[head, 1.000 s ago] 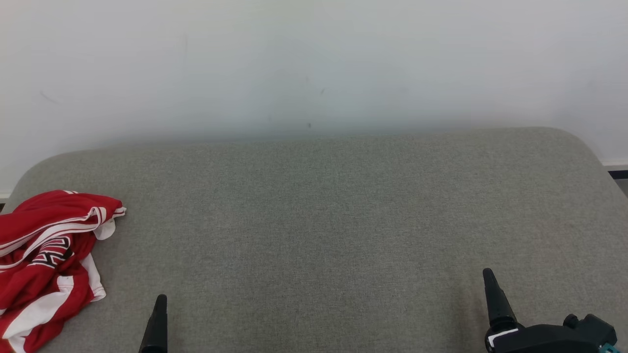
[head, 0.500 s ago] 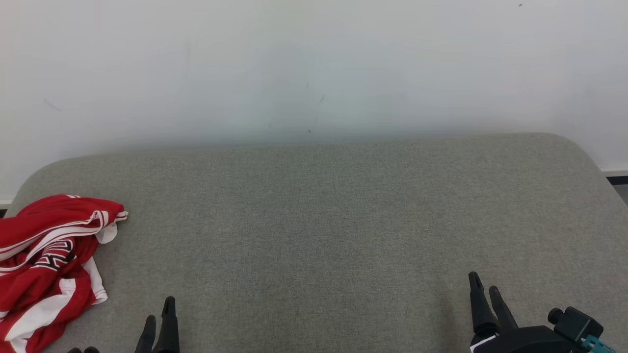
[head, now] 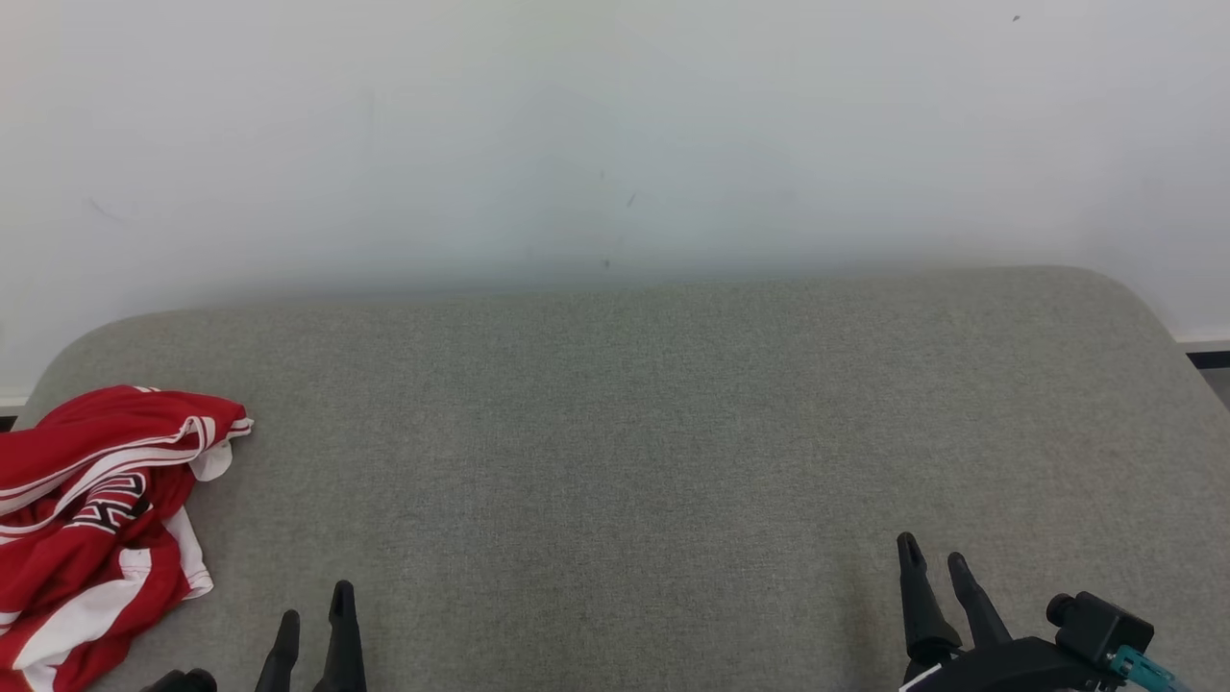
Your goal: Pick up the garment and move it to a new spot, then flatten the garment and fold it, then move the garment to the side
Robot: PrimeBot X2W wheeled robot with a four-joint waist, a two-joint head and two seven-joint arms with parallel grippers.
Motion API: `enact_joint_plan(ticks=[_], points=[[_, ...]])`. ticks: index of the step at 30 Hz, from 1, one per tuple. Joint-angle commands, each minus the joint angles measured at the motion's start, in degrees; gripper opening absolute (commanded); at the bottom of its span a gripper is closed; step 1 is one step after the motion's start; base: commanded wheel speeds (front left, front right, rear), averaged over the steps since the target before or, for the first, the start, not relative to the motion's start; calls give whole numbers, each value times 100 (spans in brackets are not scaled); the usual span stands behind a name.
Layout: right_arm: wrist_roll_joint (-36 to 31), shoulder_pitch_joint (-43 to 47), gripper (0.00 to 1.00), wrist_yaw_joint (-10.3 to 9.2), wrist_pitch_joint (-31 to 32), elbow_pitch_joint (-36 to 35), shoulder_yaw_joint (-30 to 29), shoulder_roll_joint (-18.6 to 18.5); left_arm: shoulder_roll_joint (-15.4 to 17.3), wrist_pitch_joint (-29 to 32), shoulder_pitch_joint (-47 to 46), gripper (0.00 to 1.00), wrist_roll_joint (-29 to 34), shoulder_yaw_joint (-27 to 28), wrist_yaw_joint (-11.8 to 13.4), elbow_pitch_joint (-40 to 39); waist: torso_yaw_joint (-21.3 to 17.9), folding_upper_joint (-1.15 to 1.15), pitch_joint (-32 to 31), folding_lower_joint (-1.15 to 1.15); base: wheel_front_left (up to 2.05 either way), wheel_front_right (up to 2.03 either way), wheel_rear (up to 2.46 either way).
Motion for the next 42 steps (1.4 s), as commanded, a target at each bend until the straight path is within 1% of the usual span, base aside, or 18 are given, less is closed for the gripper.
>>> enact_joint_plan(ticks=[1,9,13,26,42], points=[[-217,-121,100,-8,-68,-1,38,-21,34,-69,17,100,254,-19,22,-75,4,0,-13,0,0,0,0],[-634,-126,100,-8,-149,105,52,-22,38,-173,25,100,810,-68,-52,-16,17,0,-55,0,0,0,0],[-874,-131,100,-9,-202,151,74,-23,40,-230,51,100,1094,-72,-46,7,15,0,-78,0,0,0,0],[-1547,-120,100,-10,-349,255,137,-25,45,-395,75,100,1735,-145,-27,114,4,0,-145,0,0,0,0],[-2352,-127,100,-12,-401,429,160,-26,52,-585,10,100,2145,-234,14,357,3,0,-234,0,0,0,0]])
